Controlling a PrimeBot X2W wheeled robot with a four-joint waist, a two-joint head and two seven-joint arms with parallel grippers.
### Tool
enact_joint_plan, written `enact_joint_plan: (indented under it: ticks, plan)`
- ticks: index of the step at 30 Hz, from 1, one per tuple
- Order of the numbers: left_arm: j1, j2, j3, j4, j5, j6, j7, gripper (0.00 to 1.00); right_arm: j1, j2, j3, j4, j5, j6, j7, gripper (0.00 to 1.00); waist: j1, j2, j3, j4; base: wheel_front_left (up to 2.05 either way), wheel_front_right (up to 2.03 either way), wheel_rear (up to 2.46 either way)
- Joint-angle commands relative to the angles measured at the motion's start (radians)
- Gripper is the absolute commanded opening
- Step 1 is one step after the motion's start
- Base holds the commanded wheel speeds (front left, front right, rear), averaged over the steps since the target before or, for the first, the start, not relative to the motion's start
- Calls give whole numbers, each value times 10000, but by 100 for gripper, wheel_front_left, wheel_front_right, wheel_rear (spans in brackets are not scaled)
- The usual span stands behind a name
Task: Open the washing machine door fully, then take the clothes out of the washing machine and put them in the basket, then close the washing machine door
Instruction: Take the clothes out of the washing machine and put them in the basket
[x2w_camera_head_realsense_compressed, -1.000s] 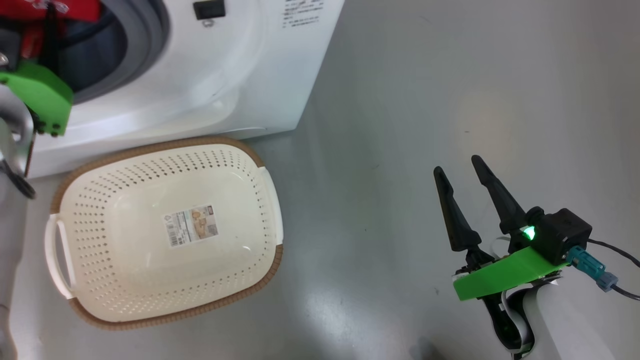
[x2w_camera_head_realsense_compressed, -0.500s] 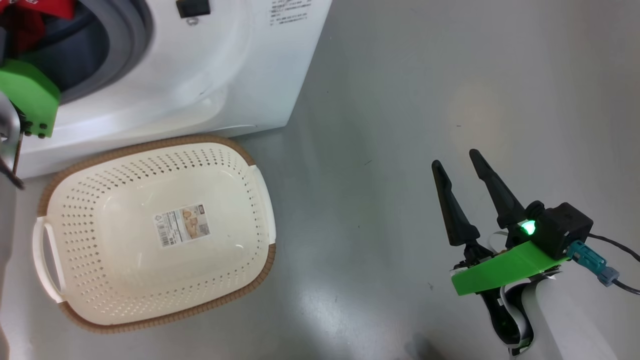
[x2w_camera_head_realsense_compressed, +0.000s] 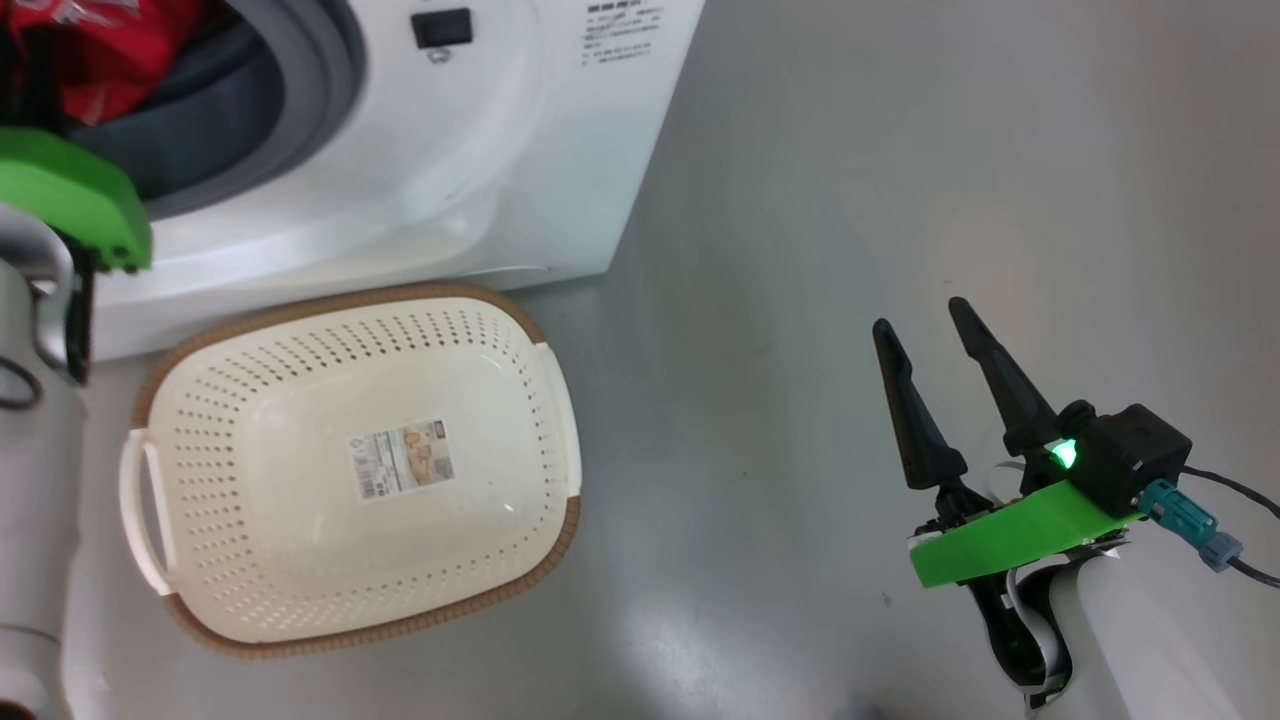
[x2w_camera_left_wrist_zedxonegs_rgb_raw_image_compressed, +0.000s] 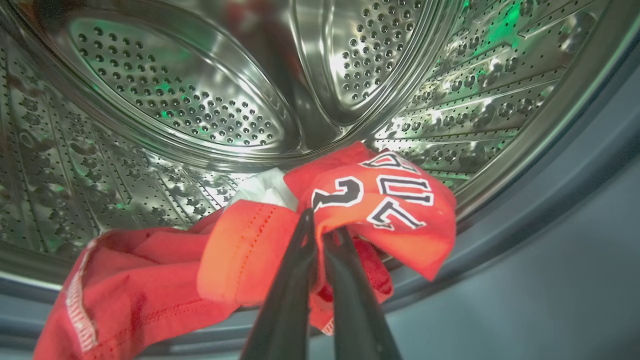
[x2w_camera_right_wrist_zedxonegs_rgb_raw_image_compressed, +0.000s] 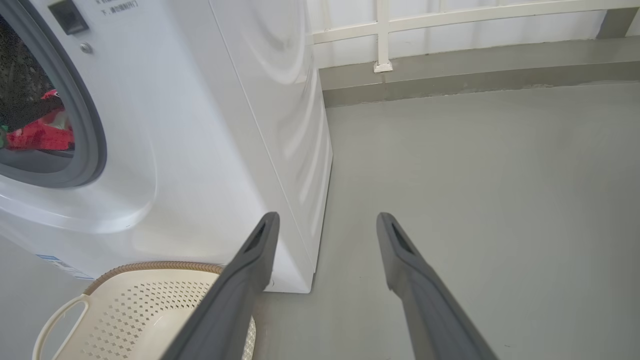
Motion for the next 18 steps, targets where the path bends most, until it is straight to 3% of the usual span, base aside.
enact_joint_plan:
  ticks: [1, 12, 18]
  plan:
    - [463, 331, 390, -527, -217, -86, -51, 0, 57, -13, 104, -148, -149, 35, -65, 100, 0, -1, -290, 205, 0, 0, 0]
    - [2382, -291, 1569, -2343, -736, -231, -51, 0, 372, -12, -264, -41, -466, 35, -65, 100, 0, -1, -1101, 601, 0, 0, 0]
    - [3476, -743, 2317, -3599, -873, -542, -51, 0, 639, -12, -560, -53, -590, 35, -65, 100, 0, -1, -1484, 816, 0, 0, 0]
